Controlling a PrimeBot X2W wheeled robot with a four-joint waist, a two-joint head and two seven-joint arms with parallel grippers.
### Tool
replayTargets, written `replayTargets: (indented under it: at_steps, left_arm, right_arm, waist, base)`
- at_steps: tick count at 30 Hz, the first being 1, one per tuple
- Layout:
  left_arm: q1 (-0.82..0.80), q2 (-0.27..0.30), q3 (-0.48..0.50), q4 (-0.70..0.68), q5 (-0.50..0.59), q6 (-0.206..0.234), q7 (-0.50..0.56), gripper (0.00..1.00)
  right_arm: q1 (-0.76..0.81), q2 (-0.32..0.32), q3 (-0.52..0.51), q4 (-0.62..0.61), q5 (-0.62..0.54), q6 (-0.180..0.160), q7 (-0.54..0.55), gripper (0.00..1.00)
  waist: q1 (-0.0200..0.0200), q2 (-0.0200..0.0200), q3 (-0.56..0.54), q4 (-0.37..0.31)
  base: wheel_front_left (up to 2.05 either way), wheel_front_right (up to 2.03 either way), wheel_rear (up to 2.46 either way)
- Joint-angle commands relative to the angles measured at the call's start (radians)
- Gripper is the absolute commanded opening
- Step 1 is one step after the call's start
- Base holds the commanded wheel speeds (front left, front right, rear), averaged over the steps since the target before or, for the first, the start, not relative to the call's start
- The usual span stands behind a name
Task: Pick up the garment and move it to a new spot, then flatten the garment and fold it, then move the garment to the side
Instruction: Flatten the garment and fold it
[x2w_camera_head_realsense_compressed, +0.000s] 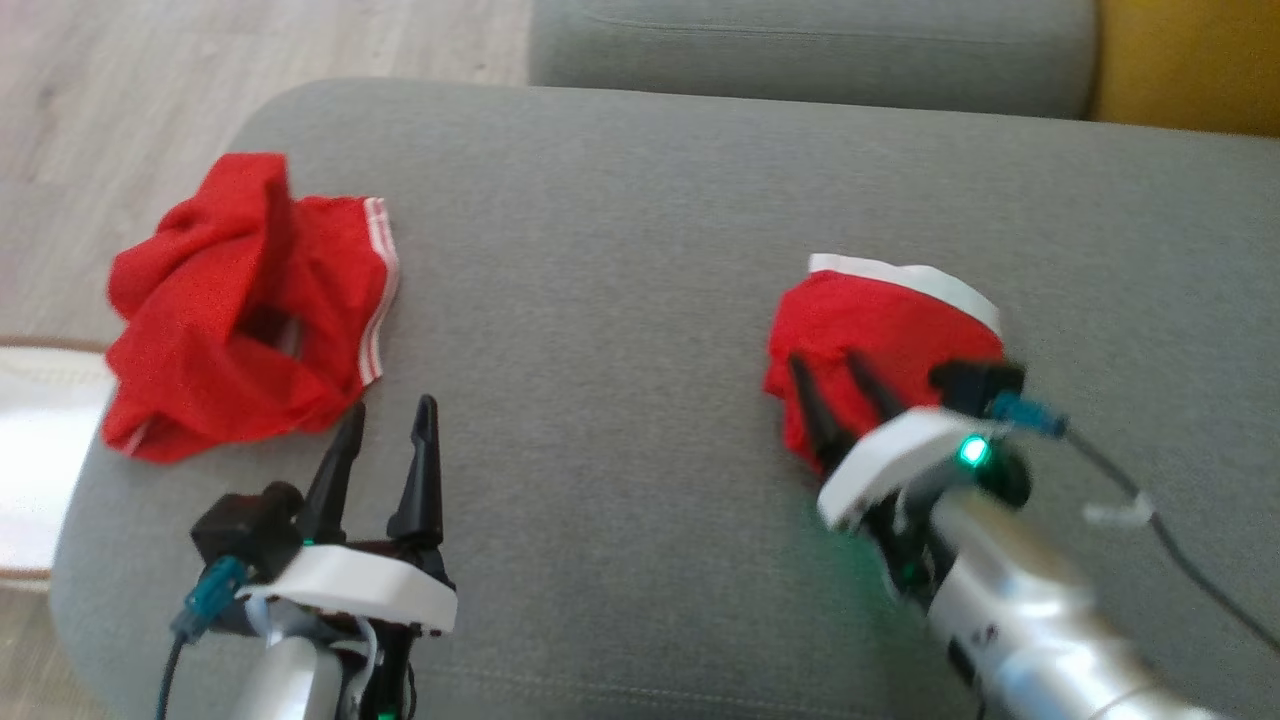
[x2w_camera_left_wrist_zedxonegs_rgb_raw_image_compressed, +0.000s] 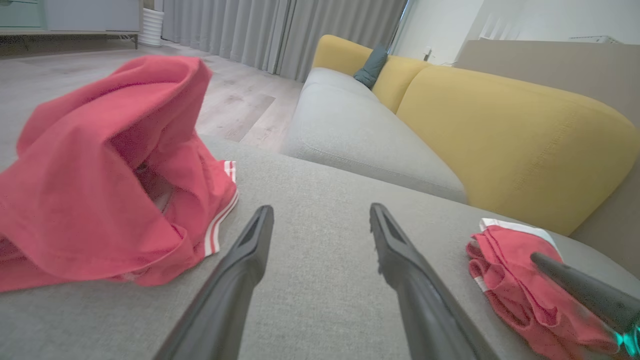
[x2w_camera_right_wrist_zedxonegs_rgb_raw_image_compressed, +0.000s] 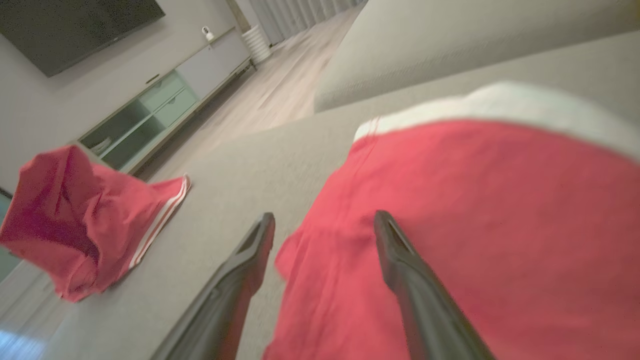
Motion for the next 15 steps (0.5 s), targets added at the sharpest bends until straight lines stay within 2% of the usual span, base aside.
replayTargets:
  at_steps: [1, 5, 10, 15]
  left_arm:
    - [-0.041, 0.007, 0.043, -0.043, -0.008, 0.003, -0.012, 1.0]
    - [-0.045, 0.007, 0.051, -0.066, -0.012, 0.003, -0.012, 1.0]
    - [-0.05, 0.007, 0.052, -0.093, -0.016, 0.001, -0.012, 1.0]
    - [-0.058, 0.007, 0.049, -0.112, -0.012, 0.002, -0.012, 1.0]
  right_arm:
    - [-0.051, 0.011, -0.02, -0.029, -0.034, 0.007, -0.013, 1.0]
    - [-0.039, -0.007, -0.166, -0.104, -0.198, 0.007, -0.014, 1.0]
    - [0.069, -0.037, -0.354, -0.292, -0.444, 0.007, -0.014, 1.0]
    - [0.208, -0.021, -0.518, -0.484, -0.648, 0.007, -0.014, 1.0]
  waist:
    - [0.0, 0.0, -0.001, -0.022]
    - [0.0, 0.0, -0.005, -0.063]
    - [0.0, 0.0, -0.009, -0.11]
    - [0.0, 0.0, -0.007, -0.142]
  base:
    - [0.0, 0.0, 0.0]
    - [0.0, 0.0, 0.0]
    - [0.0, 0.0, 0.0]
    - [0.0, 0.0, 0.0]
